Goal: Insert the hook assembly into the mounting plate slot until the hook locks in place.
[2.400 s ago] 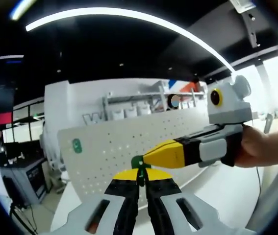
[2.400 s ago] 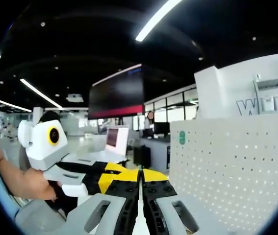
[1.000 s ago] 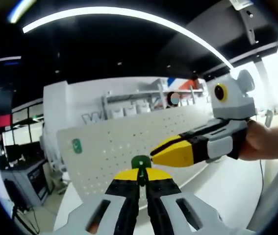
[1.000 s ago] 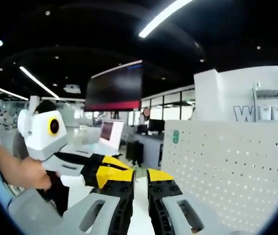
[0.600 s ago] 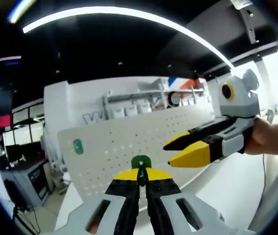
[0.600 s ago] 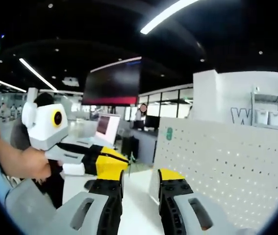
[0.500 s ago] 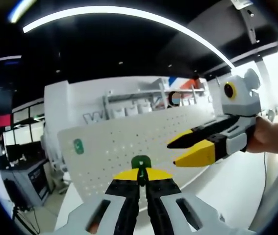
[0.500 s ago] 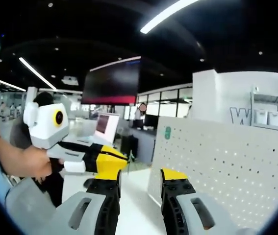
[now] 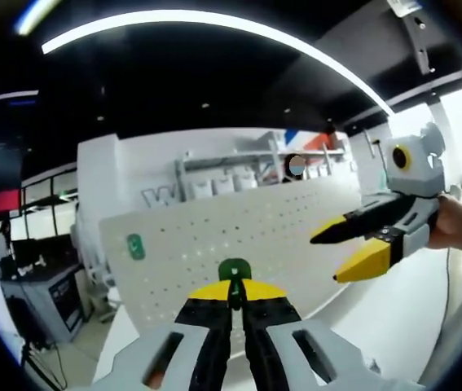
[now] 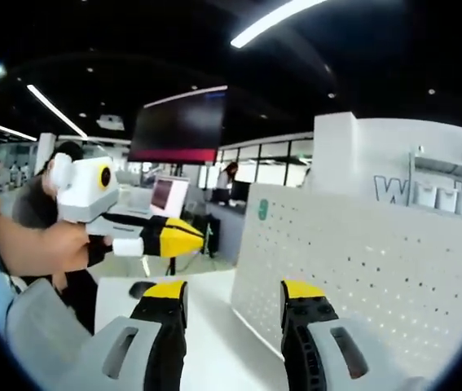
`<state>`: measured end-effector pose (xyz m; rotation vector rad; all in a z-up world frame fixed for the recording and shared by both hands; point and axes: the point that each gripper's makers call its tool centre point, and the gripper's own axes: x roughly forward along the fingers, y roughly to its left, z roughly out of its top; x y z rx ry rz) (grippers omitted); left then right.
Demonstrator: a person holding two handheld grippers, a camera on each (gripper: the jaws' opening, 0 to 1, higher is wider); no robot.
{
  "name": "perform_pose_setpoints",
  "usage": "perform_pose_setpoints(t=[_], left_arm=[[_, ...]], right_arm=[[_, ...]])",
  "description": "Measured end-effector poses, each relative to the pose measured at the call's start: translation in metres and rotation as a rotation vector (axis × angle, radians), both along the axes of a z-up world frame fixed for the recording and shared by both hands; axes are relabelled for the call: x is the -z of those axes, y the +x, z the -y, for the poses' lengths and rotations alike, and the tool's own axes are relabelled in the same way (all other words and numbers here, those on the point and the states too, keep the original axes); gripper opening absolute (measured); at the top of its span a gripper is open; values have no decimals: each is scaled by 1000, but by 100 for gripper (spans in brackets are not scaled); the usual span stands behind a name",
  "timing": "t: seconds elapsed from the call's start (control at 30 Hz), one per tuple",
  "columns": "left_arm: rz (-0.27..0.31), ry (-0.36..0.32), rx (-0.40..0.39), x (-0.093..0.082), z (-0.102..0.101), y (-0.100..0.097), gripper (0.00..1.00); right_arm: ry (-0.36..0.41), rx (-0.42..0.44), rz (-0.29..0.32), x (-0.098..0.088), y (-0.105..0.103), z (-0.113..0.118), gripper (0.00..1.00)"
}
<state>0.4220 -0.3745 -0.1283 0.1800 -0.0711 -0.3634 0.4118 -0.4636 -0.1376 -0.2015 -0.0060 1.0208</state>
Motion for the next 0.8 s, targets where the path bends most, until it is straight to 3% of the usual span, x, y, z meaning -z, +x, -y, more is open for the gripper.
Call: perform_pose_setpoints(t=[0.33, 0.8], left_arm=[[15, -8, -34, -12, -11, 15, 3], [44, -10, -70, -26, -20, 40, 3]], right_arm=[[-17, 48, 23, -3, 1, 20, 56], [-1, 135, 7, -10, 6, 56, 70]])
